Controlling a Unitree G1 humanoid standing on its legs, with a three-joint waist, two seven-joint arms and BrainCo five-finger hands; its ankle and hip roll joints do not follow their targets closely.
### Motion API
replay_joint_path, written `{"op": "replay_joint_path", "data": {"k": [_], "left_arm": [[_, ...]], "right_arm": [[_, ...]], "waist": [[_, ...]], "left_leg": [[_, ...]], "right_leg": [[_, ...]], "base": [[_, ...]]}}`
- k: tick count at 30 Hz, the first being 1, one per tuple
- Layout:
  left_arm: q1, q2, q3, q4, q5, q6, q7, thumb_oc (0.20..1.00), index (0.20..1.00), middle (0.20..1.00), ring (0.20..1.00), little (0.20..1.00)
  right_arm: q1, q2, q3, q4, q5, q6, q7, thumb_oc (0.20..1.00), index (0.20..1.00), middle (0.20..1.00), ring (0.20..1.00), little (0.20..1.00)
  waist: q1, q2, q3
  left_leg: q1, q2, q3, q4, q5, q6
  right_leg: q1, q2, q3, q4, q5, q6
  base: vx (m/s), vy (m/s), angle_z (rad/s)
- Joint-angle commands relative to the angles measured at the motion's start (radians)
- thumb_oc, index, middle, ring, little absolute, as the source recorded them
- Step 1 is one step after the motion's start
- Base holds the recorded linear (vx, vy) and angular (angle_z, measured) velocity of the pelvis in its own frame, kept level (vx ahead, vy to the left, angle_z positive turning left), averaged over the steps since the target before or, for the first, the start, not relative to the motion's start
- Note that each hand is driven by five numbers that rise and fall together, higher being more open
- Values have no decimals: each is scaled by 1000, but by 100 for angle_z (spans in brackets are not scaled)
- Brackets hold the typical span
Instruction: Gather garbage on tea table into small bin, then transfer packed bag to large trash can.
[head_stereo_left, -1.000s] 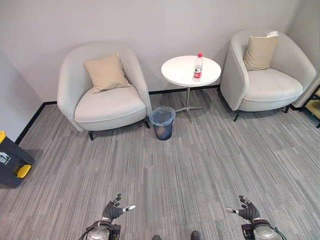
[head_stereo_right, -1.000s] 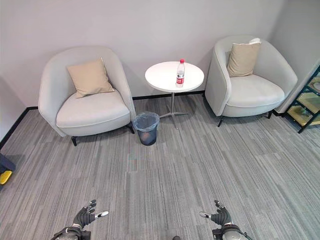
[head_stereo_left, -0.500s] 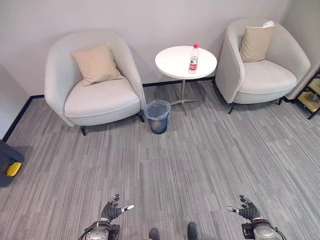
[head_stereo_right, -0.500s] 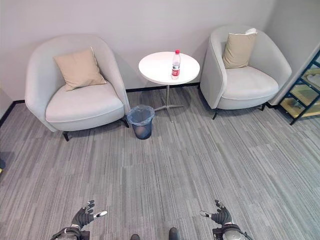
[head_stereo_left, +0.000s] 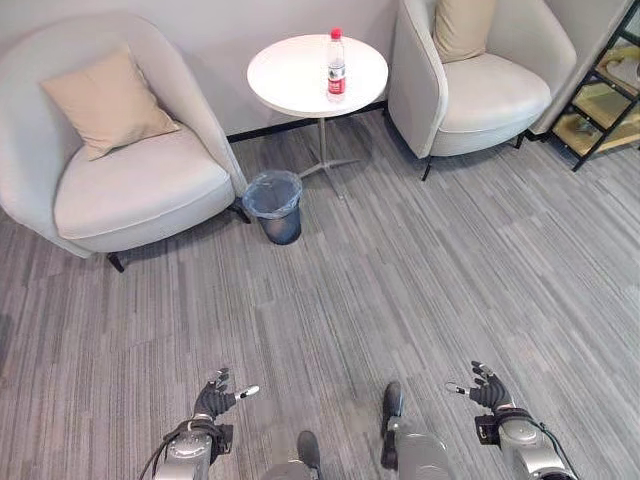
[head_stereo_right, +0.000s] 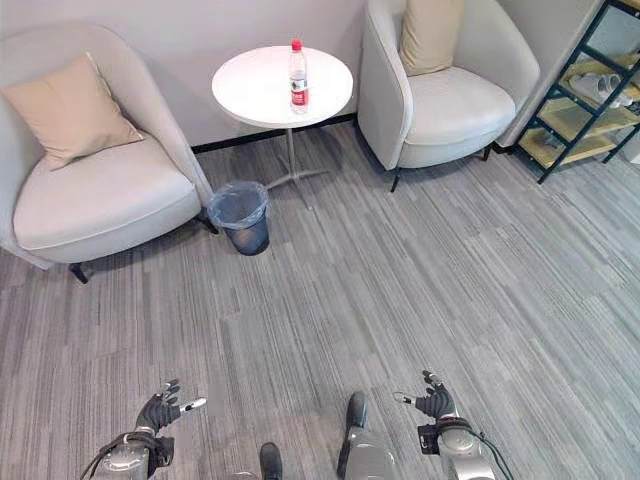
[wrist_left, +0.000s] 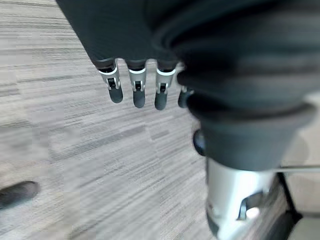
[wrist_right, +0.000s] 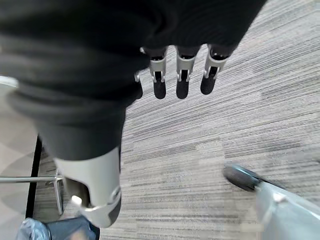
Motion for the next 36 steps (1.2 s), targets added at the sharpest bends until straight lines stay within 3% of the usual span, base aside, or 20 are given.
{"op": "replay_joint_path", "data": {"k": [1,2,3,5,8,11,12,13,14,15,19,23,24,27,28,31,36], "left_arm": [[21,20,6,-40,-22,-40,12,1000,1000,1000,1000,1000],[17,10,-1,-35,-31,-37,5,1000,1000,1000,1000,1000],[17,10,-1,-35,-31,-37,5,1000,1000,1000,1000,1000],[5,3,-23,-39,-34,-31,-2,1000,1000,1000,1000,1000],[-14,-3,-46,-30,-36,-29,-4,1000,1000,1000,1000,1000],[-25,-1,-72,-32,-21,-27,-10,1000,1000,1000,1000,1000],[-27,0,-75,-32,-21,-25,-13,1000,1000,1000,1000,1000],[-26,3,-77,-36,-21,-23,-12,1000,1000,1000,1000,1000],[-26,4,-77,-36,-21,-23,-12,1000,1000,1000,1000,1000],[-14,5,-73,-40,-15,-21,-10,1000,1000,1000,1000,1000],[6,6,-50,-42,-19,-20,-6,1000,1000,1000,1000,1000],[18,9,-40,-36,-20,-19,-6,1000,1000,1000,1000,1000],[17,21,-31,-35,-20,-19,-6,1000,1000,1000,1000,1000],[5,34,-26,-37,-22,-19,-7,1000,1000,1000,1000,1000],[-6,45,-19,-39,-23,-23,1,1000,1000,1000,1000,1000],[-11,50,-14,-38,-27,-26,11,1000,1000,1000,1000,1000],[-13,37,-23,6,-25,-24,2,1000,1000,1000,1000,1000]], "right_arm": [[-17,-21,-14,-49,-12,-43,-19,1000,1000,1000,1000,1000],[-11,-24,-21,-64,4,-52,-21,1000,1000,1000,1000,1000],[-11,-24,-22,-64,4,-52,-21,1000,1000,1000,1000,1000],[-14,-37,-29,-66,21,-59,-30,1000,1000,1000,1000,1000],[-30,-48,-26,-46,31,-53,-35,1000,1000,1000,1000,1000],[-27,-57,-22,-42,35,-56,-31,1000,1000,1000,1000,1000],[-30,-56,-18,-35,36,-54,-31,1000,1000,1000,1000,1000],[-34,-48,-10,-26,41,-55,-35,1000,1000,1000,1000,1000],[-34,-48,-10,-26,41,-55,-35,1000,1000,1000,1000,1000],[-27,-39,-4,-25,35,-51,-41,1000,1000,1000,1000,1000],[-18,-24,-1,-28,12,-39,-39,1000,1000,1000,1000,1000],[-14,-9,-3,-27,-1,-39,-34,1000,1000,1000,1000,1000],[-21,1,3,-25,-10,-35,-25,1000,1000,1000,1000,1000],[-30,7,11,-32,-12,-32,-21,1000,1000,1000,1000,1000],[-34,14,17,-38,-9,-35,-19,1000,1000,1000,1000,1000],[-47,15,23,-39,-10,-40,-17,1000,1000,1000,1000,1000],[-62,3,32,-28,-10,-32,-14,1000,1000,1000,1000,1000]], "waist": [[-7,-12,-50],[-13,-3,-49],[-15,-2,-50],[-12,1,-32],[-5,-11,-16],[8,-36,-16],[13,-38,-16],[29,-31,-15],[30,-33,-15],[52,-28,-15],[79,-29,-31],[88,-51,-46],[96,-71,-60],[99,-78,-65],[92,-80,-61],[76,-60,-54],[42,-41,-23]], "left_leg": [[-19,-56,-97,147,-149,10],[-42,-28,-101,234,-108,-25],[-45,-27,-103,238,-109,-26],[-115,23,-96,416,-44,-60],[-185,26,-109,489,-7,-50],[-277,-35,-122,400,-72,-17],[-305,-43,-118,368,-59,-15],[-364,-46,-110,274,24,-25],[-360,-48,-110,269,26,-25],[-398,-44,-102,177,96,-37],[-428,-31,-72,150,128,-32],[-429,-43,-64,213,106,-9],[-416,-51,-40,240,60,15],[-406,-54,-34,241,35,29],[-380,-63,-28,240,8,42],[-298,-68,-37,202,-22,58],[-200,-73,-65,189,-63,64]], "right_leg": [[42,24,-2,11,-102,25],[73,43,-5,0,-119,3],[73,43,-7,0,-119,3],[127,72,-2,-12,-160,-41],[163,85,15,-25,-189,-63],[205,81,23,-55,-209,-51],[214,86,26,-58,-215,-51],[245,111,36,-73,-233,-48],[247,109,37,-74,-234,-47],[289,133,58,-72,-263,-47],[364,139,105,-51,-309,-38],[391,98,119,-23,-324,-17],[366,62,129,34,-308,13],[324,51,140,105,-275,37],[284,35,138,179,-231,57],[178,31,114,216,-201,45],[88,32,61,117,-185,27]], "base": [[267,-291,69],[119,-175,51],[157,-253,21],[169,-259,0],[139,-156,1],[272,-106,-6],[317,-27,9],[253,-16,19],[433,31,3],[361,58,-19],[403,127,-33],[370,190,-45],[435,288,-26],[214,158,-19],[173,131,0],[208,120,9],[245,18,6]]}}
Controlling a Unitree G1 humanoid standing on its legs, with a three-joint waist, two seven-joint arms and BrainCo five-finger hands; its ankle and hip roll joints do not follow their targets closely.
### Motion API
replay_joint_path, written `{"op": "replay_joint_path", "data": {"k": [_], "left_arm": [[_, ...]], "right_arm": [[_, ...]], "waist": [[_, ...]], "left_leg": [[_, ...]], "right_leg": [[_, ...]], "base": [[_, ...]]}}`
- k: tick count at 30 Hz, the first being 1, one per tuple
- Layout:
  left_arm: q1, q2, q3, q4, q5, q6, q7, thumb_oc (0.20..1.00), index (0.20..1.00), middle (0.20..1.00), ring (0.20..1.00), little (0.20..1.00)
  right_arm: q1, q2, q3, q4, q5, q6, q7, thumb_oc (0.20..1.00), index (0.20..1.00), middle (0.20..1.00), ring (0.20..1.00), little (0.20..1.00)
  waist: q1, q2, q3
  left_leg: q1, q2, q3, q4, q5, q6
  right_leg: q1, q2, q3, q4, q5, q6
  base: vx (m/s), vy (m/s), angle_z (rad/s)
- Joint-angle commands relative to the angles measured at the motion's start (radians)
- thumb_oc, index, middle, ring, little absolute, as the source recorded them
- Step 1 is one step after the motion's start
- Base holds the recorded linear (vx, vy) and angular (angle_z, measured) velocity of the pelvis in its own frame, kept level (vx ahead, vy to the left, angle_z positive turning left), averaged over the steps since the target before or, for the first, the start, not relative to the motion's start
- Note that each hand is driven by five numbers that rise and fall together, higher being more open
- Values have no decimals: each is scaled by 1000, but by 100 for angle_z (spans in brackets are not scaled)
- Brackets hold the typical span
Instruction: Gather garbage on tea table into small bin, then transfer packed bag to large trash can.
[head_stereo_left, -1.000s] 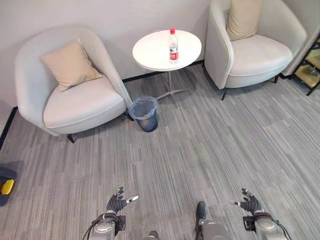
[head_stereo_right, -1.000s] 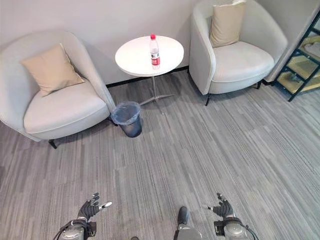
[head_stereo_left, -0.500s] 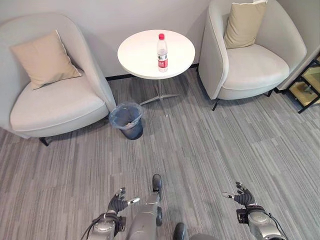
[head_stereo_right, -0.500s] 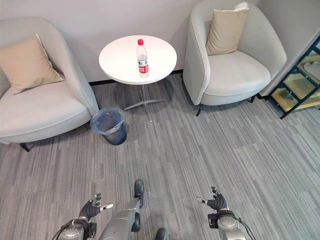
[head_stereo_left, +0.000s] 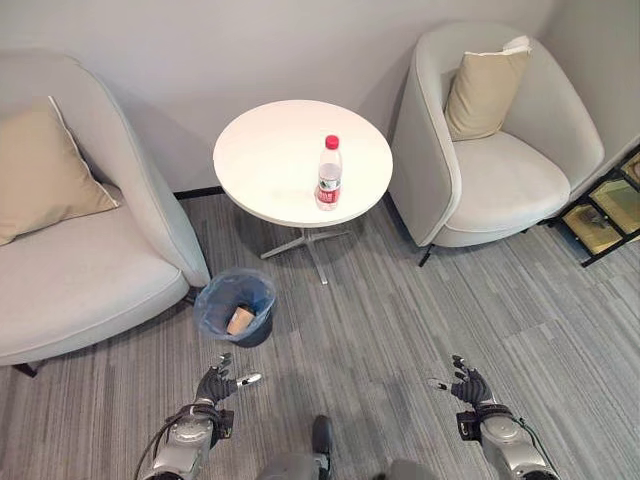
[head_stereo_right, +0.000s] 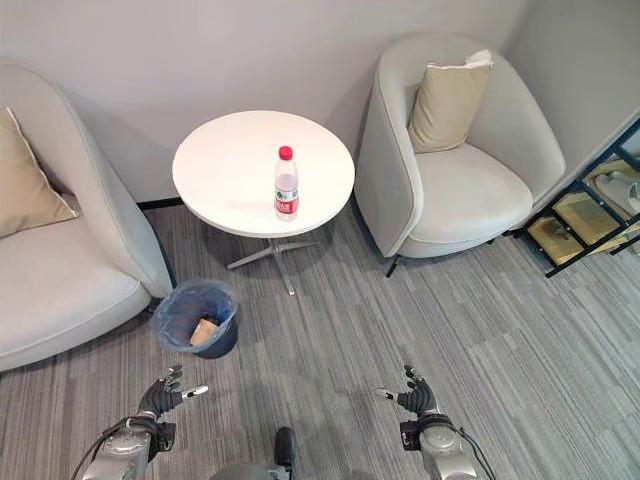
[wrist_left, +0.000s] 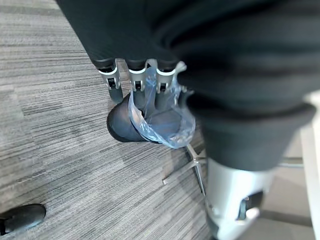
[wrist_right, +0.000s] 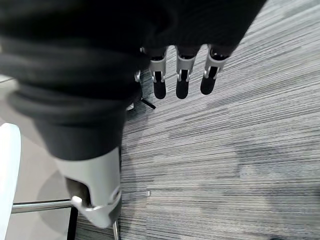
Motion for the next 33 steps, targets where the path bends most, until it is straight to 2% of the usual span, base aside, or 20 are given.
{"op": "replay_joint_path", "data": {"k": [1,7,8,9,10,12,14,18,20,22,25,27,33], "left_arm": [[26,-6,23,-11,-25,-28,7,1000,1000,1000,1000,1000],[23,-16,23,5,-21,-30,10,1000,1000,1000,1000,1000],[26,-14,24,7,-13,-31,8,1000,1000,1000,1000,1000],[26,-22,19,12,-21,-27,8,1000,1000,1000,1000,1000],[26,-22,19,12,-21,-27,8,1000,1000,1000,1000,1000],[23,-30,14,13,-26,-26,3,1000,1000,1000,1000,1000],[18,-38,-1,9,-25,-21,-7,1000,1000,1000,1000,1000],[5,-48,-12,16,-34,-20,-8,1000,1000,1000,1000,1000],[-3,-51,-20,18,-34,-20,-6,1000,1000,1000,1000,1000],[-8,-51,-26,18,-29,-17,-8,1000,1000,1000,1000,1000],[-9,-52,-31,30,-22,-14,-6,1000,1000,1000,1000,1000],[-1,-51,-24,34,-22,-12,-3,1000,1000,1000,1000,1000],[18,-48,-3,40,-22,-9,-2,1000,1000,1000,1000,1000]], "right_arm": [[-22,-58,-14,-23,-12,-10,-4,1000,1000,1000,1000,1000],[-12,-66,-11,-28,-23,-9,-2,1000,1000,1000,1000,1000],[3,-68,-14,-38,-17,-12,5,1000,1000,1000,1000,1000],[9,-69,-19,-40,-4,-20,2,1000,1000,1000,1000,1000],[9,-70,-19,-40,-4,-20,2,1000,1000,1000,1000,1000],[21,-75,-31,-49,9,-29,-1,1000,1000,1000,1000,1000],[20,-88,-38,-50,23,-33,-2,1000,1000,1000,1000,1000],[9,-96,-29,-28,22,-24,-5,1000,1000,1000,1000,1000],[4,-100,-27,-23,22,-24,-6,1000,1000,1000,1000,1000],[6,-106,-28,-31,25,-22,-5,1000,1000,1000,1000,1000],[9,-104,-27,-26,38,-23,-8,1000,1000,1000,1000,1000],[18,-99,-28,-30,39,-22,-11,1000,1000,1000,1000,1000],[26,-93,-31,-41,26,-15,-7,1000,1000,1000,1000,1000]], "waist": [[-17,17,44],[-37,15,63],[-46,8,54],[-49,12,45],[-50,13,45],[-58,19,35],[-59,22,37],[-52,24,42],[-49,19,42],[-43,14,40],[-25,18,46],[-18,20,46],[-3,31,33]], "left_leg": [[-11,96,15,146,-135,-87],[48,82,-17,142,-161,-99],[79,73,-44,143,-184,-113],[85,91,-55,152,-187,-132],[84,91,-56,153,-188,-132],[76,119,-56,174,-184,-163],[35,158,-45,275,-145,-186],[4,179,-28,300,-116,-187],[-18,174,-18,274,-125,-180],[-56,169,-9,231,-106,-178],[-141,176,3,144,-1,-200],[-173,182,22,115,31,-204],[-165,188,31,77,53,-198]], "right_leg": [[106,16,-42,-234,210,10],[40,31,-52,-265,253,15],[62,39,-39,-292,260,8],[75,50,-29,-291,259,-10],[75,50,-30,-291,259,-10],[98,57,-52,-314,247,-25],[142,72,-69,-351,232,-47],[191,78,-86,-381,209,-58],[206,73,-92,-391,199,-60],[226,74,-99,-404,190,-58],[273,92,-105,-426,168,-57],[296,100,-103,-423,148,-59],[348,104,-76,-396,106,-53]], "base": [[125,-14,1],[209,-81,20],[442,-343,41],[365,-304,73],[196,-222,92],[145,-203,53],[150,-222,38],[117,-96,19],[136,-36,14],[153,-23,25],[203,2,20],[230,49,11],[212,113,-2]]}}
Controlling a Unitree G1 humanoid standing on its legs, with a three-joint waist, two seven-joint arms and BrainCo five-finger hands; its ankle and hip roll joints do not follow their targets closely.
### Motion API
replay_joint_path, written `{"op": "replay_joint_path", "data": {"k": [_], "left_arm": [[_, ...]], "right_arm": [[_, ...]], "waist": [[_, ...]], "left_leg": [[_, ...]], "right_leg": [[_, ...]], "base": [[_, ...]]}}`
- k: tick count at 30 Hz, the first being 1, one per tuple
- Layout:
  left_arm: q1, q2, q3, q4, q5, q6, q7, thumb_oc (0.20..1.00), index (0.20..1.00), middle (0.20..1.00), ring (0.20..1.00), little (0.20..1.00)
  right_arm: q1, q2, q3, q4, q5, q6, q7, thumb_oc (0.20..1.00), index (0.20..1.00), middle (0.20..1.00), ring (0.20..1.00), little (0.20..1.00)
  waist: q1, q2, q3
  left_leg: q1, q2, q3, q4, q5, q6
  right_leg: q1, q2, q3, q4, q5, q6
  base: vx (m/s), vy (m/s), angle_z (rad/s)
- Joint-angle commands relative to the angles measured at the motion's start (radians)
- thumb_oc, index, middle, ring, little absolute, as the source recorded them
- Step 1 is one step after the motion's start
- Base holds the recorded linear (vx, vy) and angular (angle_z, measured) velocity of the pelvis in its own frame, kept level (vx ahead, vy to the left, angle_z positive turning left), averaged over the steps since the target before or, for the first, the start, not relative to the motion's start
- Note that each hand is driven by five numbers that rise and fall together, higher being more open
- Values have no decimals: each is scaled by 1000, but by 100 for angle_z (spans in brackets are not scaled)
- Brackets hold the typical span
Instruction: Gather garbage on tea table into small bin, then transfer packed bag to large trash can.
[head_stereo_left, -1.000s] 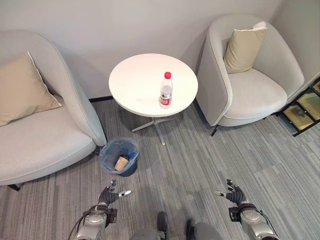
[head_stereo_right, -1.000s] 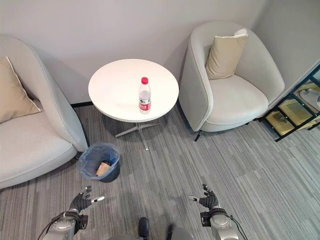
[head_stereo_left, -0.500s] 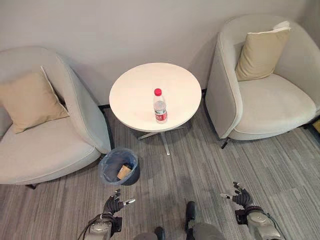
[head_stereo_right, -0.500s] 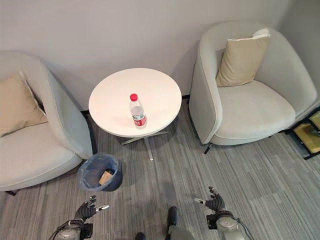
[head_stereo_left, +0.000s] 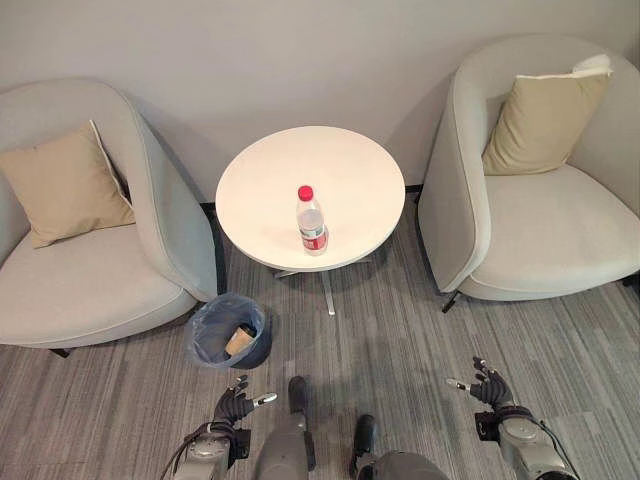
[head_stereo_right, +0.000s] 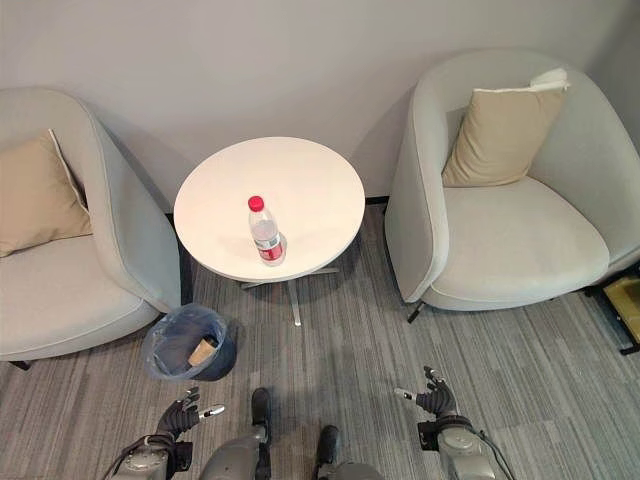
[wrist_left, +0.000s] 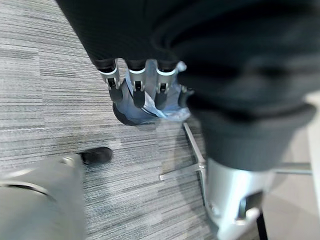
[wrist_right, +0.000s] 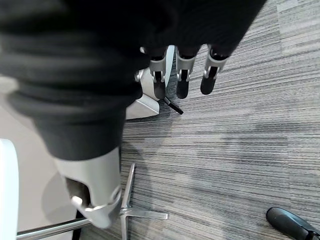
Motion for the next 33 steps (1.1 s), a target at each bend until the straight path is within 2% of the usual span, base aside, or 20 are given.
{"op": "replay_joint_path", "data": {"k": [1,2,6,8,10,11,12,13,16,19,26,33], "left_arm": [[20,36,4,-26,-21,-26,7,1000,1000,1000,1000,1000],[22,38,6,-20,-24,-26,4,1000,1000,1000,1000,1000],[21,47,10,-10,-21,-27,4,1000,1000,1000,1000,1000],[10,68,21,-17,-28,-27,8,1000,1000,1000,1000,1000],[10,75,26,-22,-29,-28,11,1000,1000,1000,1000,1000],[11,81,33,-25,-27,-28,14,1000,1000,1000,1000,1000],[11,81,33,-25,-27,-28,14,1000,1000,1000,1000,1000],[6,85,38,-18,-31,-31,18,1000,1000,1000,1000,1000],[-3,81,39,1,-32,-34,24,1000,1000,1000,1000,1000],[2,73,44,-1,-26,-42,26,1000,1000,1000,1000,1000],[30,53,48,32,-3,-33,10,1000,1000,1000,1000,1000],[40,43,32,44,23,-38,2,1000,1000,1000,1000,1000]], "right_arm": [[3,-29,10,-40,-3,-19,-4,1000,1000,1000,1000,1000],[-8,-21,15,-27,-13,-14,1,1000,1000,1000,1000,1000],[-16,-11,25,-30,-26,-11,8,1000,1000,1000,1000,1000],[-34,-5,41,-36,-38,-8,10,1000,1000,1000,1000,1000],[-33,-4,42,-50,-47,-8,8,1000,1000,1000,1000,1000],[-35,-6,48,-67,-58,-9,10,1000,1000,1000,1000,1000],[-35,-6,48,-67,-58,-9,10,1000,1000,1000,1000,1000],[-44,-17,55,-86,-73,-12,9,1000,1000,1000,1000,1000],[-61,-39,75,-104,-101,-11,3,1000,1000,1000,1000,1000],[-51,-61,82,-162,-143,-16,6,1000,1000,1000,1000,1000],[-64,-162,141,-324,-314,-24,34,1000,1000,1000,1000,1000],[-109,-235,211,-470,-384,-54,72,1000,1000,1000,1000,1000]], "waist": [[16,-5,-54],[21,-12,-65],[35,-25,-79],[42,-29,-83],[43,-28,-85],[36,-23,-85],[37,-23,-84],[25,-15,-78],[8,-10,-59],[6,-19,-53],[28,-22,-80],[35,-11,-90]], "left_leg": [[30,-18,-6,33,-31,37],[38,-28,-3,51,-50,49],[47,-46,4,87,-94,75],[63,-58,1,96,-127,101],[67,-61,0,97,-137,108],[98,-68,-11,83,-151,121],[100,-68,-11,82,-151,121],[123,-72,-22,66,-152,124],[150,-80,-45,57,-151,122],[160,-87,-64,70,-160,119],[179,-70,-98,48,-131,81],[202,-69,-122,21,-118,68]], "right_leg": [[56,-72,111,83,-168,166],[67,-96,119,97,-170,179],[62,-133,141,134,-165,200],[16,-147,164,231,-157,222],[-9,-150,172,268,-155,230],[-62,-145,189,300,-134,229],[-62,-145,189,302,-136,229],[-119,-128,203,288,-118,220],[-158,-108,236,250,-98,212],[-121,-104,260,218,-103,206],[-36,-95,200,131,-112,181],[9,-87,161,97,-123,173]], "base": [[330,228,-19],[260,190,-26],[192,175,-19],[138,175,-20],[100,111,-16],[104,89,-12],[122,63,-2],[52,13,0],[67,-23,3],[49,-101,44],[45,-126,27],[30,-38,21]]}}
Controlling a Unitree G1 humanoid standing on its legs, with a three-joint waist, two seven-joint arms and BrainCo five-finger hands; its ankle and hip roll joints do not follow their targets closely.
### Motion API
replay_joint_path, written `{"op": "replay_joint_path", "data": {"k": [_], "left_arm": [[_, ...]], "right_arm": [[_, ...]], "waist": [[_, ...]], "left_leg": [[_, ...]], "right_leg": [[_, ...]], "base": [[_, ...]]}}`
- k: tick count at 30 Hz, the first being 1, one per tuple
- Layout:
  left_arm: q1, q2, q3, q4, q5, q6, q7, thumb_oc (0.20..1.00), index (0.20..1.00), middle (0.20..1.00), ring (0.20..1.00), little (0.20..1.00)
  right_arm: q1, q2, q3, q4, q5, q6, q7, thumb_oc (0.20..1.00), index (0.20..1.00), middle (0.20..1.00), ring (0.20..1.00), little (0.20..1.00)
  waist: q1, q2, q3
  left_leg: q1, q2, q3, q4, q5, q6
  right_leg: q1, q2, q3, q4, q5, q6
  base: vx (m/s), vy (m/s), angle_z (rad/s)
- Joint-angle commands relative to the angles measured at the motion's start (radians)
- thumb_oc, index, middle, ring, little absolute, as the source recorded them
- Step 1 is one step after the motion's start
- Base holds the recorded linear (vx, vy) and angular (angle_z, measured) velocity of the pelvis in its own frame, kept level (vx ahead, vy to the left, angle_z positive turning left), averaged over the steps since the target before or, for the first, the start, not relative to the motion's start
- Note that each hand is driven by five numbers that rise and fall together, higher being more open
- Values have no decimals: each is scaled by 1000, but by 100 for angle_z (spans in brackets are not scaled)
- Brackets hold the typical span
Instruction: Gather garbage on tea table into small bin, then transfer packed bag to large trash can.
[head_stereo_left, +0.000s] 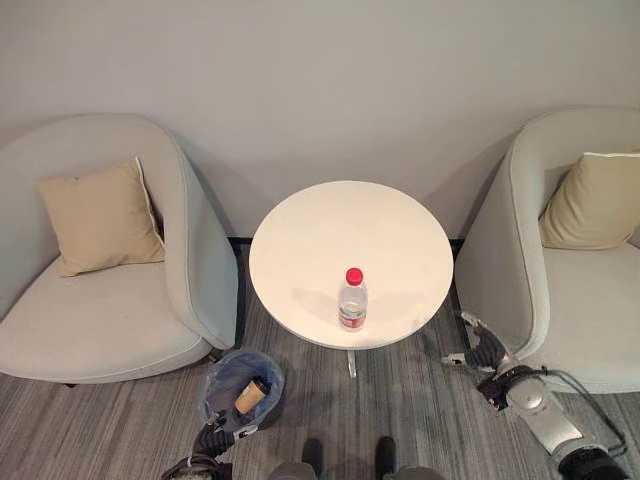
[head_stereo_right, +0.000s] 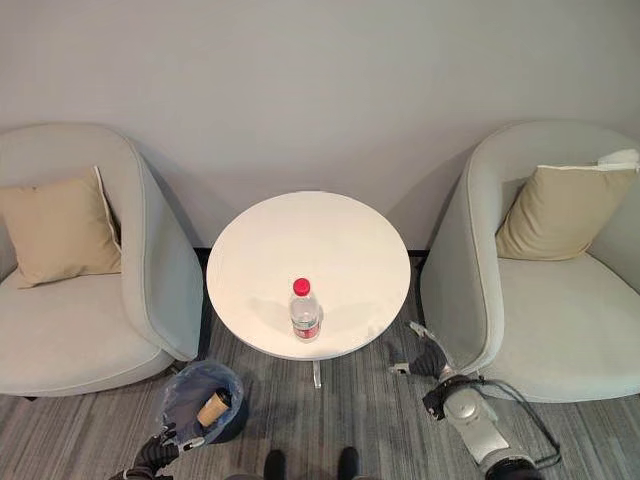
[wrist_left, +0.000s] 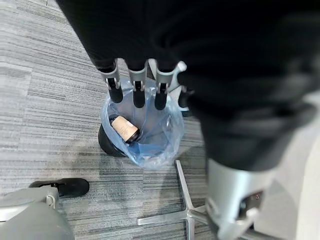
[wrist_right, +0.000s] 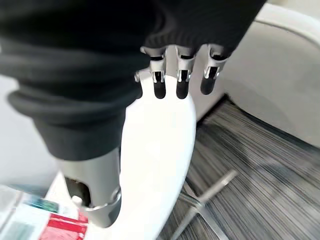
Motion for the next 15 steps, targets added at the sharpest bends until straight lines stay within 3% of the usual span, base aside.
{"op": "replay_joint_path", "data": {"k": [1,8,15], "left_arm": [[-56,28,-13,13,19,-33,1,1000,1000,1000,1000,1000],[-49,9,-45,22,23,-33,0,1000,1000,1000,1000,1000],[-21,8,-54,27,22,-32,-4,1000,1000,1000,1000,1000]], "right_arm": [[-57,15,54,-43,-31,-63,12,1000,1000,1000,1000,1000],[-173,101,141,-19,1,-67,2,1000,1000,1000,1000,1000],[-198,161,150,23,16,-56,-29,1000,1000,1000,1000,1000]], "waist": [[10,-57,-3],[37,-44,-17],[69,-39,-15]], "left_leg": [[-31,-38,15,50,-62,-26],[-6,-45,4,10,-56,-22],[-6,-51,-14,-17,-46,-20]], "right_leg": [[82,-47,16,38,-181,66],[105,-50,-4,14,-180,71],[105,-54,-27,-5,-173,78]], "base": [[56,-5,22],[54,31,3],[40,35,14]]}}
